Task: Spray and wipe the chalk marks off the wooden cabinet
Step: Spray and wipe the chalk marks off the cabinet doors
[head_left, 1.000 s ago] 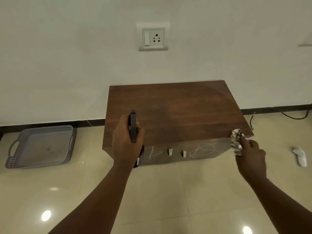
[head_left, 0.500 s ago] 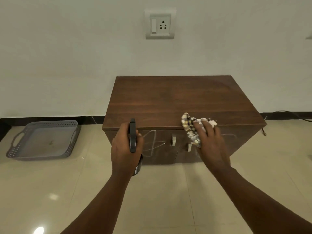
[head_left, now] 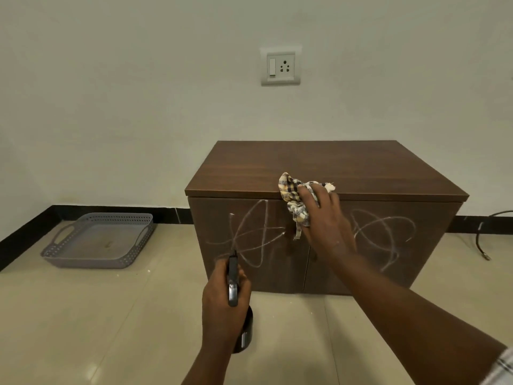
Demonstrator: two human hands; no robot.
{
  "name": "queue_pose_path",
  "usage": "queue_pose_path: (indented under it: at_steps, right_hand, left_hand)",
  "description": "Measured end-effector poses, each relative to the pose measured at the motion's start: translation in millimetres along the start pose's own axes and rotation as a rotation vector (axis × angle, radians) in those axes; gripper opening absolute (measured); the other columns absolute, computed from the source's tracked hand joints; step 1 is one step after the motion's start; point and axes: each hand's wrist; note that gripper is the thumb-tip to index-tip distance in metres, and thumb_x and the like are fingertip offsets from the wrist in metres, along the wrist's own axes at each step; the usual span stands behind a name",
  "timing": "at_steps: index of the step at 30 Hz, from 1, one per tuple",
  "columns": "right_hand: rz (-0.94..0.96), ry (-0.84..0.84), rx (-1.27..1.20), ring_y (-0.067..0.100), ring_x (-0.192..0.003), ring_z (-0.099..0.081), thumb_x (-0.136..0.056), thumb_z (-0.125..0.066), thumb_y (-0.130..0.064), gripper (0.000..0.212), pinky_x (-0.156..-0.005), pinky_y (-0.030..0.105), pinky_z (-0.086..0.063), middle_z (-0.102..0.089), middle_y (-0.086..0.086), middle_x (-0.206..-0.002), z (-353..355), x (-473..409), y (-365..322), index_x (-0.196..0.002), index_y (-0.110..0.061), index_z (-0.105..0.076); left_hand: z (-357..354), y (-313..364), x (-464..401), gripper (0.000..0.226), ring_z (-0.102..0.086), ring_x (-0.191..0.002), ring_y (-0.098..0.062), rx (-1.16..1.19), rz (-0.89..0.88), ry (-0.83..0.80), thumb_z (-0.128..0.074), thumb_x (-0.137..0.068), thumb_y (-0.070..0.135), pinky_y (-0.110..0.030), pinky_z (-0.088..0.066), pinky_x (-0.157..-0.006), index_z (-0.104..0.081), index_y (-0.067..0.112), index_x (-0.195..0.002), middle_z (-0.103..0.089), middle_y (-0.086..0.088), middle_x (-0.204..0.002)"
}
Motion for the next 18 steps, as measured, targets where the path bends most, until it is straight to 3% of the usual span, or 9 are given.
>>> queue_pose_path:
  at_steps: [12, 18]
  right_hand:
    - [0.003, 0.021, -0.015, 0.029, -0.123, -0.038, -0.081, -0.073, -0.021, 0.071, -0.076, 0.040, -0.054, -0.036, 0.006, -0.144, 4.4, 16.9, 1.3, -0.142, -0.019, -0.037]
    - [0.004, 0.052, -0.001, 0.031, -0.127, -0.036, -0.081, -0.072, -0.020, 0.069, -0.085, 0.041, -0.051, -0.038, 0.008, -0.143, 11.3, 22.5, 5.6, -0.141, -0.018, -0.038]
  left_hand:
    - [9.3, -36.6, 64.0, 0.020, -0.058, -0.059, -0.017, -0.046, 0.039, -0.131, -0.066, -0.087, 0.003, -0.017, -0.043, -0.055, -0.056, 0.021, -0.086, -0.060, 0.003, -0.067]
    - [9.9, -39.1, 72.4, 0.019, -0.059, -0.059, -0.012, -0.032, 0.015, -0.221, -0.069, -0.084, 0.005, -0.014, -0.045, -0.060, -0.059, 0.019, -0.089, -0.065, 0.007, -0.080]
Point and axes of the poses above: each hand's wrist, its own x-axis away from the middle knuckle, its own z-axis out of the back of the hand, y = z × x
